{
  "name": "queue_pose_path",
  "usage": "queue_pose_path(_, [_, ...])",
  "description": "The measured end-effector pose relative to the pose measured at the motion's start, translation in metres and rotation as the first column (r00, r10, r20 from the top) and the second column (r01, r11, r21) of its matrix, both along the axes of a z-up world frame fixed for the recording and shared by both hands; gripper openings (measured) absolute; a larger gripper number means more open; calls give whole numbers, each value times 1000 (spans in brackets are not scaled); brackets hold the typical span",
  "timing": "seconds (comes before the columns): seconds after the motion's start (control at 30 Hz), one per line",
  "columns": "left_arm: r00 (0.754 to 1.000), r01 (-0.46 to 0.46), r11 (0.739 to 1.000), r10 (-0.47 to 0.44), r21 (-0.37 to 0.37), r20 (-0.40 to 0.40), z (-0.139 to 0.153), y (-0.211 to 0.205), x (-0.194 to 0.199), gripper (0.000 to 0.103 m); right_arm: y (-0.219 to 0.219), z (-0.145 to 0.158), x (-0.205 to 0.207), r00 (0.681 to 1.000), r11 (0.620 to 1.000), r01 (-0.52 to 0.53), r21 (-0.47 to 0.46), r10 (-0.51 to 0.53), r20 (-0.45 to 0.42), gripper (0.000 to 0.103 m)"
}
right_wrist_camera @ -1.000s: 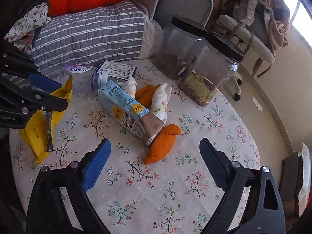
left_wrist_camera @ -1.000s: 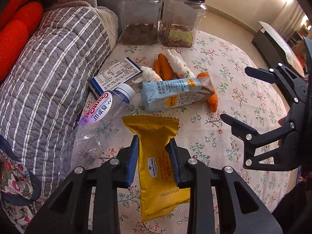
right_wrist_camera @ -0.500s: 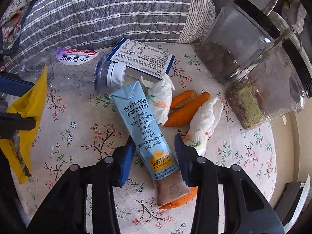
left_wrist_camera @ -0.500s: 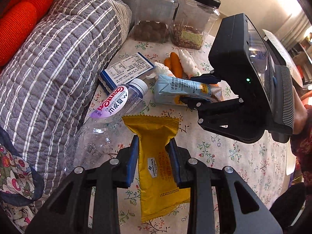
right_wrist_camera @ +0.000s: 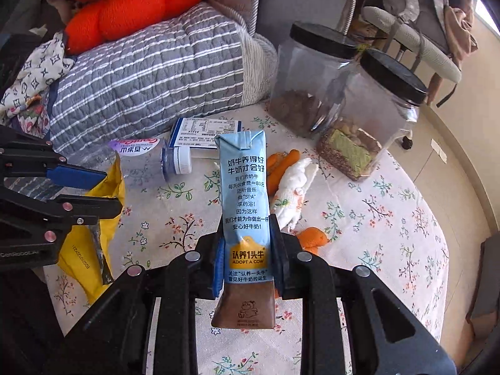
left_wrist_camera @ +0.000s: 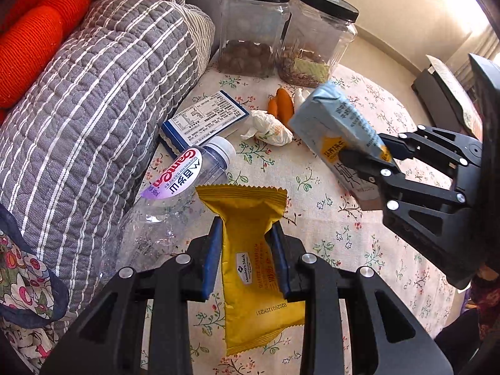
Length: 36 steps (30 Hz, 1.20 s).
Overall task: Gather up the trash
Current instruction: 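Carry the yellow packet and milk carton over the white bin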
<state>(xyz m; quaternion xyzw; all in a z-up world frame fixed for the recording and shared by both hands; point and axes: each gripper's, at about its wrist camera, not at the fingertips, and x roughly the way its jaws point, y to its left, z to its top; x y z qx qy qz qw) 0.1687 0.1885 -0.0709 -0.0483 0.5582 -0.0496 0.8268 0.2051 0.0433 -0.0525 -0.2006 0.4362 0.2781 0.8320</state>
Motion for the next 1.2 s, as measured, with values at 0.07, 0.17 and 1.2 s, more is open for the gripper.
queue_pose_path(0.07, [1000, -9, 1000, 9, -4, 25, 6, -3, 2, 30, -13, 10, -7, 998, 999, 49, 19, -49, 31, 23])
queue_pose_path(0.17, [997, -27, 1000, 28, -15, 75, 16, -9, 5, 30, -28, 21, -15, 990, 992, 120, 48, -123, 72, 23])
queue_pose_path(1.2, [808, 117, 993, -88, -14, 582, 97, -198, -54, 32, -244, 56, -113, 686, 725, 640, 255, -689, 234, 23])
